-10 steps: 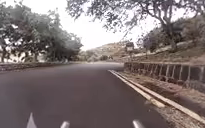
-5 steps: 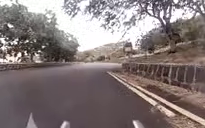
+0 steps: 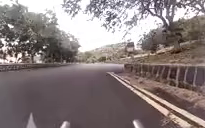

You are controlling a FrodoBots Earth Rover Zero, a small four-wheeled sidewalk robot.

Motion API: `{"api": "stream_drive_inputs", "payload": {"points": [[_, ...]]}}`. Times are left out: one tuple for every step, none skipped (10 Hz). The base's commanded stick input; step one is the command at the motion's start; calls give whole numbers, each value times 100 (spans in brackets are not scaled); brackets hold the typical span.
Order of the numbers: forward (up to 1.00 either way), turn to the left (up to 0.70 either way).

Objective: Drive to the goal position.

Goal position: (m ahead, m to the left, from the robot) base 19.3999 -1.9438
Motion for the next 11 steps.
{"api": "stream_drive_inputs", "payload": {"points": [[50, 0], [50, 0], [50, 0], [50, 0], [50, 0], [50, 0], [50, 0], [50, 0], [50, 0], [50, 0], [50, 0]]}}
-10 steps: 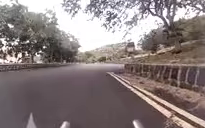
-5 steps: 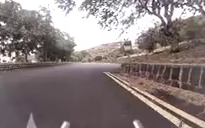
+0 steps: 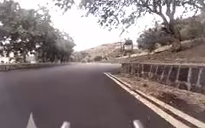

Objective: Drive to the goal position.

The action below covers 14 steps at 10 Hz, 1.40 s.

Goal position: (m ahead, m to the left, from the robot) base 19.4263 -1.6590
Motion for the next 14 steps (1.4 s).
{"api": "stream_drive_inputs", "payload": {"points": [[50, 0], [50, 0], [50, 0], [50, 0], [50, 0], [50, 0], [50, 0], [50, 0], [50, 0], [50, 0], [50, 0], [50, 0], [50, 0], [50, 0]]}}
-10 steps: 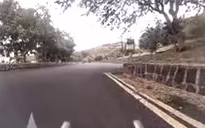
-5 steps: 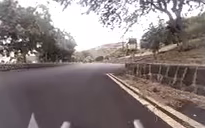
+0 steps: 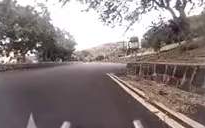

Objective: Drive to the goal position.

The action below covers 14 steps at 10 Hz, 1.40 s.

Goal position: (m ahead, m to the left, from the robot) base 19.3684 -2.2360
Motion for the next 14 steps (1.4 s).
{"api": "stream_drive_inputs", "payload": {"points": [[50, 0], [50, 0], [50, 0], [50, 0], [50, 0], [50, 0], [50, 0], [50, 0], [50, 0], [50, 0], [50, 0], [50, 0], [50, 0], [50, 0]]}}
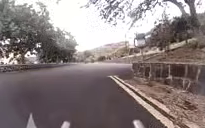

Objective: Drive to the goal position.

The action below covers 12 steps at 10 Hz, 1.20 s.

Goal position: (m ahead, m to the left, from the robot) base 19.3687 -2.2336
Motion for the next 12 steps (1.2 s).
{"api": "stream_drive_inputs", "payload": {"points": [[50, 0], [50, 0], [50, 0], [50, 0], [50, 0], [50, 0], [50, 0], [50, 0], [50, 0], [50, 0], [50, 0], [50, 0]]}}
